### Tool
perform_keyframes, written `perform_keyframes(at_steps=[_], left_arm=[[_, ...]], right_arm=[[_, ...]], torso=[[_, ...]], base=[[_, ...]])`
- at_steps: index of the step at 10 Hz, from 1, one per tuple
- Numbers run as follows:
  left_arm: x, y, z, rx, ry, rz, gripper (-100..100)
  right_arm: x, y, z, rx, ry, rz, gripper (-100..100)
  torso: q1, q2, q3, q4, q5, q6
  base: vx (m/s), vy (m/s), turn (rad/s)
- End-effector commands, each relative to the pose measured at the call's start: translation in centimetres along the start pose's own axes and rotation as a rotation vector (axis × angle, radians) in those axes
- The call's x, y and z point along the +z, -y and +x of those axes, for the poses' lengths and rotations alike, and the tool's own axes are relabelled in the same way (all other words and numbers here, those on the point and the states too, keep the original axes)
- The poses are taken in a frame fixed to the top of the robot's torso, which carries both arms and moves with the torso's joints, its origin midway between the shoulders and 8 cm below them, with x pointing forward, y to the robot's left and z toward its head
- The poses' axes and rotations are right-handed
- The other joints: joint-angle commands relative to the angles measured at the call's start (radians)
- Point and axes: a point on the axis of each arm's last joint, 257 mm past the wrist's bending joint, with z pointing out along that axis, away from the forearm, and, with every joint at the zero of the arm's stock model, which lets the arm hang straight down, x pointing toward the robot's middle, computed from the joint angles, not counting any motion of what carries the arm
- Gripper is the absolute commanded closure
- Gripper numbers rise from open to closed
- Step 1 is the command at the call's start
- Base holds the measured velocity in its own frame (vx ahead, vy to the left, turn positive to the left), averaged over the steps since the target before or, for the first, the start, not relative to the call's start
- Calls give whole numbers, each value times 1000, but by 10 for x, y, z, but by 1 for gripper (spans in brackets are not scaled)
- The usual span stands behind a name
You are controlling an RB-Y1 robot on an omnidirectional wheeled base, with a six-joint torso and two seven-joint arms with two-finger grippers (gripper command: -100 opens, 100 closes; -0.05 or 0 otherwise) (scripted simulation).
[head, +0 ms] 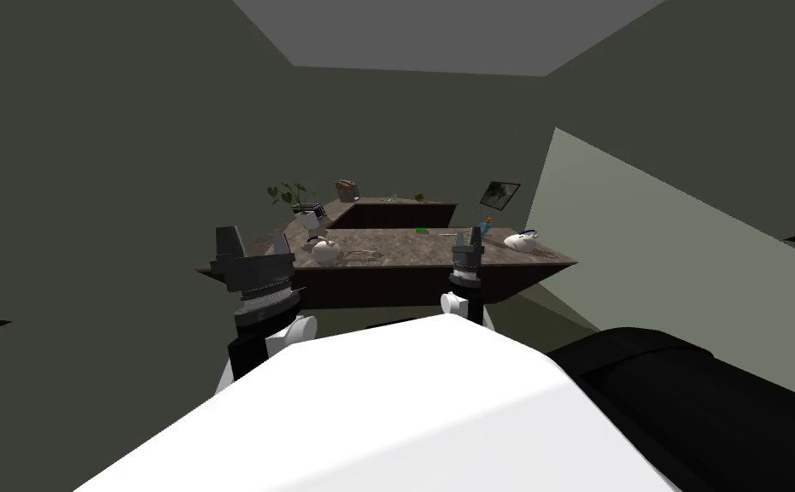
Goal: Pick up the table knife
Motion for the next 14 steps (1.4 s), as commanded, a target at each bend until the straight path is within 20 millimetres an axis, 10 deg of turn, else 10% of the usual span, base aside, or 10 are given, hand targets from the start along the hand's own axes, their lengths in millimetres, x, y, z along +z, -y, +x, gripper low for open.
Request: perform_keyframes(at_steps=[1, 14], left_arm=[[-1, -20, 1, 37, -40, -56, -100], [-12, -146, -54, 323, -100, -415, -100]], right_arm=[[0, 0, 0, 0, 0, 0, 0], [0, 0, 0, 0, 0, 0, 0]], torso=[[0, 0, 0, 0, 0, 0], [-2, -1, -1, 0, -1, 0]], base=[[4, -21, -115], [16, -32, -90]])
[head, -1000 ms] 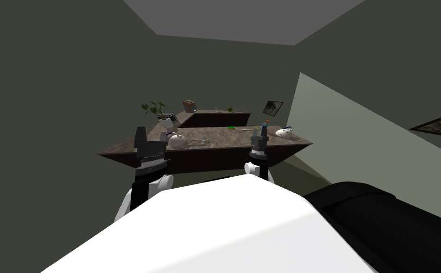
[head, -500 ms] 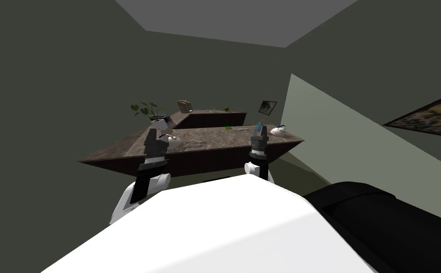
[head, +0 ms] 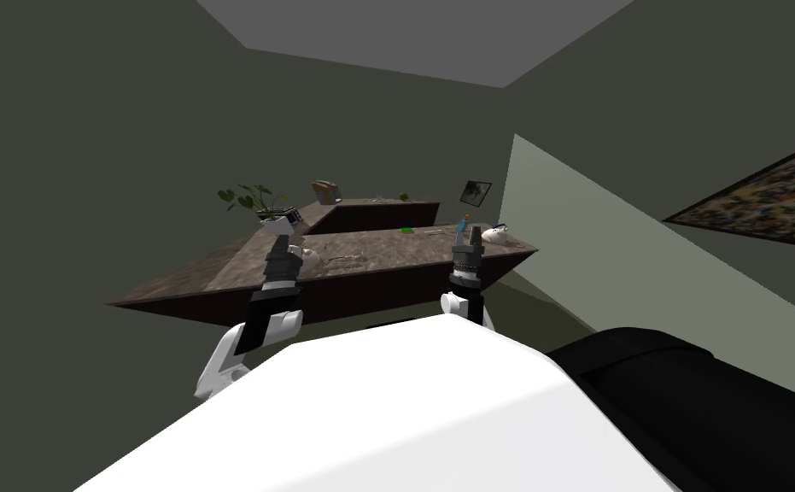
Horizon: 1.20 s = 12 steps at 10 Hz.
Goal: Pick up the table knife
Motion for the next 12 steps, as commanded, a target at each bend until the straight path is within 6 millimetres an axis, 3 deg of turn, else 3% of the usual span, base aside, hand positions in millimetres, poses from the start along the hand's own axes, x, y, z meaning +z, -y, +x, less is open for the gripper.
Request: perform_keyframes(at_steps=[1, 2, 3, 5, 6, 9, 10, 12], left_arm=[[6, -20, -11, 54, 5, -54, -100], [5, -26, -11, 54, 7, -79, -100], [10, -44, -24, 107, 16, -124, -100], [9, -51, -26, 107, 19, -152, -100], [12, -70, -41, 159, 33, -205, -100], [12, -98, -61, 208, 55, -299, -100], [16, -111, -80, 257, 74, -337, -100], [11, -122, -82, 255, 81, -383, -100]], right_arm=[[0, 0, 0, 0, 0, 0, 0], [0, 0, 0, 0, 0, 0, 0], [0, 0, 0, 0, 0, 0, 0], [0, 0, 0, 0, 0, 0, 0], [0, 0, 0, 0, 0, 0, 0], [0, 0, 0, 0, 0, 0, 0], [0, 0, 0, 0, 0, 0, 0], [0, 0, 0, 0, 0, 0, 0]], torso=[[0, 0, 0, 0, 0, 0], [-1, 0, 0, 0, 0, 1], [-1, 0, 0, 0, 0, 0], [-1, -1, -1, 0, 0, 0], [0, 0, 0, 0, 0, 0], [-1, -1, -1, 0, 0, 0], [-1, -1, -1, 0, 0, 0], [-1, -1, -1, 0, 0, 0]], base=[[13, -36, -142], [16, -30, -97], [22, -32, -152], [19, -21, -34], [23, -35, -173], [26, -29, -109], [36, -39, -157], [21, -25, -33]])
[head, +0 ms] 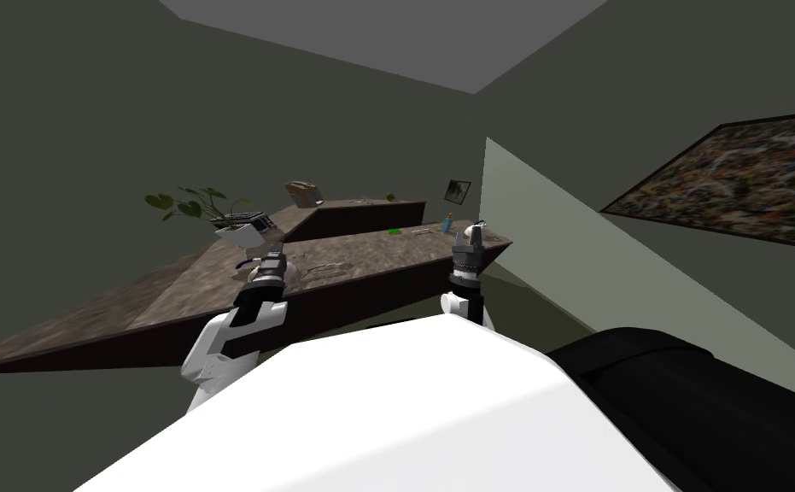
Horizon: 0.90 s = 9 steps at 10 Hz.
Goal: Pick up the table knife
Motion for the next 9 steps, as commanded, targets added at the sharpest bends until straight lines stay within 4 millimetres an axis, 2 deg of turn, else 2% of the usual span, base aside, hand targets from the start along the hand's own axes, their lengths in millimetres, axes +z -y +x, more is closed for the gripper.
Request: perform_keyframes(at_steps=[1, 2, 3, 5, 6, 8, 9], left_arm=[[7, -21, -16, 43, 26, -64, -100], [6, -29, -16, 43, 27, -94, -100], [14, -42, -33, 81, 53, -131, -100], [12, -54, -34, 80, 55, -178, -100], [18, -68, -51, 113, 81, -223, -100], [16, -78, -52, 111, 83, -263, -100], [20, -91, -69, 140, 109, -307, -100]], right_arm=[[0, 0, 0, 0, 0, 0, 0], [0, 0, 0, 0, 0, 0, 0], [0, 0, 0, 0, 0, 0, 0], [0, 0, 0, 0, 0, 0, 0], [0, 0, 0, 0, 0, 0, 0], [0, 0, 0, 0, 0, 0, 0], [0, 0, 0, 0, 0, 0, 0]], torso=[[0, 0, 0, 0, 0, 0], [-1, 0, 0, 0, 0, 1], [-1, 0, 0, 0, 0, 0], [-1, -1, -1, 0, 0, 0], [0, 0, 0, 0, 0, 0], [0, -1, 0, 0, 0, 0], [1, 0, 0, 0, 0, 0]], base=[[20, -32, -158], [24, -29, -100], [27, -38, -181], [25, -20, -20], [25, -29, -175], [20, -14, -28], [25, -25, -122]])
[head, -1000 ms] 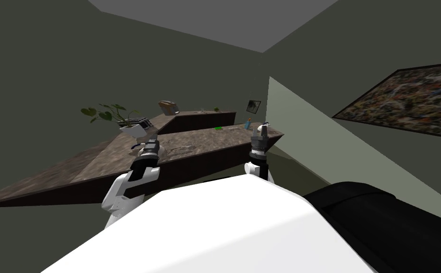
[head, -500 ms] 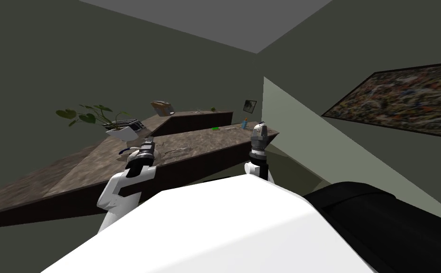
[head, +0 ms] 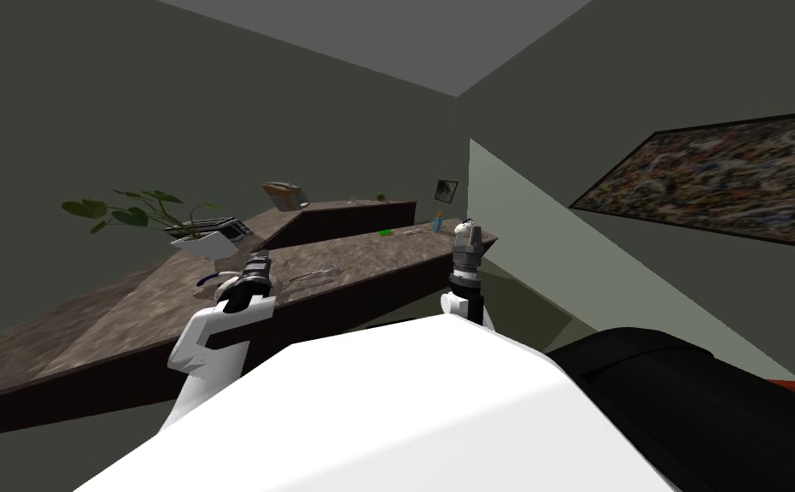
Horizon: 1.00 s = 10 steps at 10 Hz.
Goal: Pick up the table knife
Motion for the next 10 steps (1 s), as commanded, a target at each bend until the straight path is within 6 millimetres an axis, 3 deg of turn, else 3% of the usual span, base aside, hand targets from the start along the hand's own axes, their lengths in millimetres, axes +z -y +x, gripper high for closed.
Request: perform_keyframes(at_steps=[1, 2, 5, 10], left_arm=[[3, -14, -8, 13, 12, -53, -100], [3, -18, -8, 13, 12, -68, -100], [17, -49, -35, 53, 59, -189, -100], [16, -85, -45, 63, 74, -328, -100]], right_arm=[[0, 0, 0, 0, 0, 0, 0], [0, 0, 0, 0, 0, 0, 0], [0, 0, 0, 0, 0, 0, 0], [0, 0, 0, 0, 0, 0, 0]], torso=[[0, 0, 0, 0, 0, 0], [0, 0, 0, 0, 0, -1], [0, 0, 0, 0, 0, -1], [0, 0, 0, 0, 0, -1]], base=[[30, -24, -90], [12, -12, -3], [25, -24, -115], [21, -18, -47]])
